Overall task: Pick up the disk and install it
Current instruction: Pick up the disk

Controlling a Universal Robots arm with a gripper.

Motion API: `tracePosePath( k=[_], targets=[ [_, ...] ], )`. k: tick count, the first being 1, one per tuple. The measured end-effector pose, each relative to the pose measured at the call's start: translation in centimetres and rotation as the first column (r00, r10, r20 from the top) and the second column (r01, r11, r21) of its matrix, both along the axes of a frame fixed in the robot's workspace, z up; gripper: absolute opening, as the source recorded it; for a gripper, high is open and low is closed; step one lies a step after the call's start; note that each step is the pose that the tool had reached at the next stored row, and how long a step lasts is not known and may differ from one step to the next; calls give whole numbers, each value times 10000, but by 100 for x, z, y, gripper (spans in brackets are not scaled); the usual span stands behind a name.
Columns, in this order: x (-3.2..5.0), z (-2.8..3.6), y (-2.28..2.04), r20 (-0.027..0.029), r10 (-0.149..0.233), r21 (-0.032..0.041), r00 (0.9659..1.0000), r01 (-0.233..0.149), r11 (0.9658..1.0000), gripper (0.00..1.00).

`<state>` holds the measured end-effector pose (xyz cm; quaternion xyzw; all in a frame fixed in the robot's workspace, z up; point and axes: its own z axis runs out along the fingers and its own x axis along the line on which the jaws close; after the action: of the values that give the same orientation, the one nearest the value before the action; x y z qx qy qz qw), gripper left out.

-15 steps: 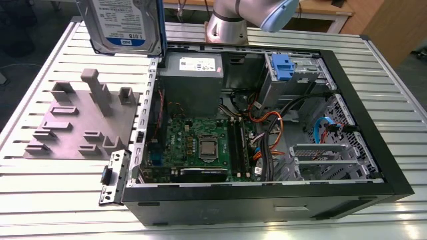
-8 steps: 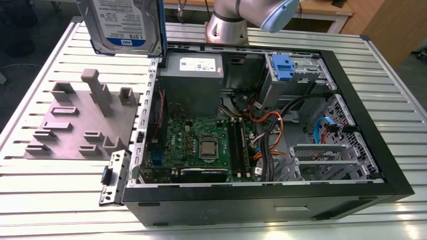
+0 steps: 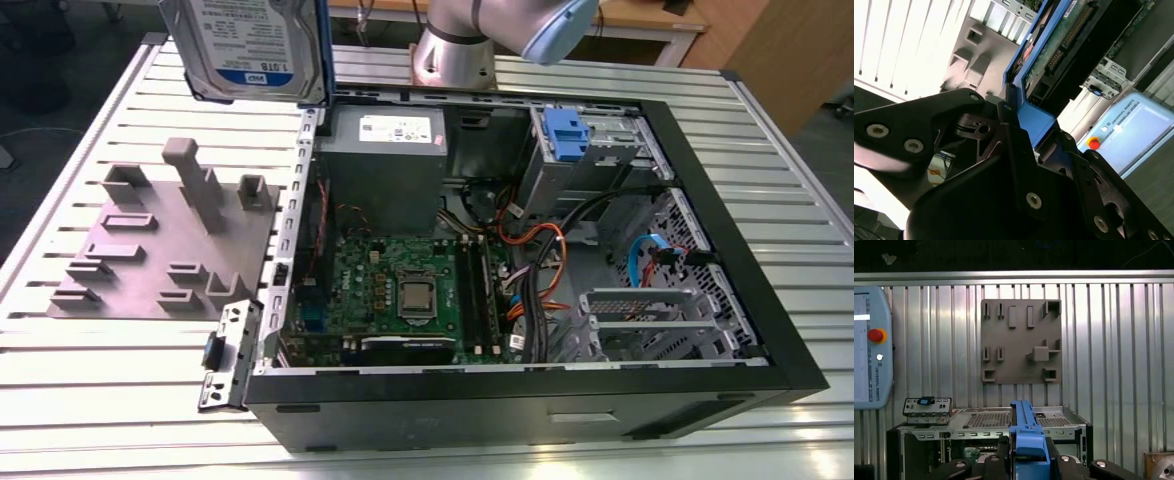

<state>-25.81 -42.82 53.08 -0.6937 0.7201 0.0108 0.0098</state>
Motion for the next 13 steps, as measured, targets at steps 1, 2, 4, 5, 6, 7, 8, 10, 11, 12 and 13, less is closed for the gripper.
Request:
tracePosePath(
  k=[1, 2, 4, 5, 6, 7, 8, 10, 11, 12, 13],
  targets=[
    [0, 0, -5, -1, 0, 1, 10000, 0, 10000, 36],
    [0, 1, -13, -1, 0, 1, 10000, 0, 10000, 36],
    [0, 0, -25, 0, 0, 2, 10000, 0, 10000, 36],
    [1, -1, -30, 0, 0, -1, 10000, 0, 10000, 36],
    [3, -3, -39, -1, 0, -2, 10000, 0, 10000, 36],
    [4, -6, -53, -1, 0, -3, 10000, 0, 10000, 36],
    [10, -10, -66, -5, 0, -4, 10000, 0, 10000, 36],
    [21, -21, -91, -10, -1, -3, 10000, 1, 10000, 36],
    [26, -32, -104, -9, 0, -2, 10000, 0, 10000, 36],
    [34, -41, -112, -11, -1, -3, 10000, 1, 10000, 36],
    [56, -47, -115, -13, 0, -5, 10000, 0, 10000, 36]
  ],
)
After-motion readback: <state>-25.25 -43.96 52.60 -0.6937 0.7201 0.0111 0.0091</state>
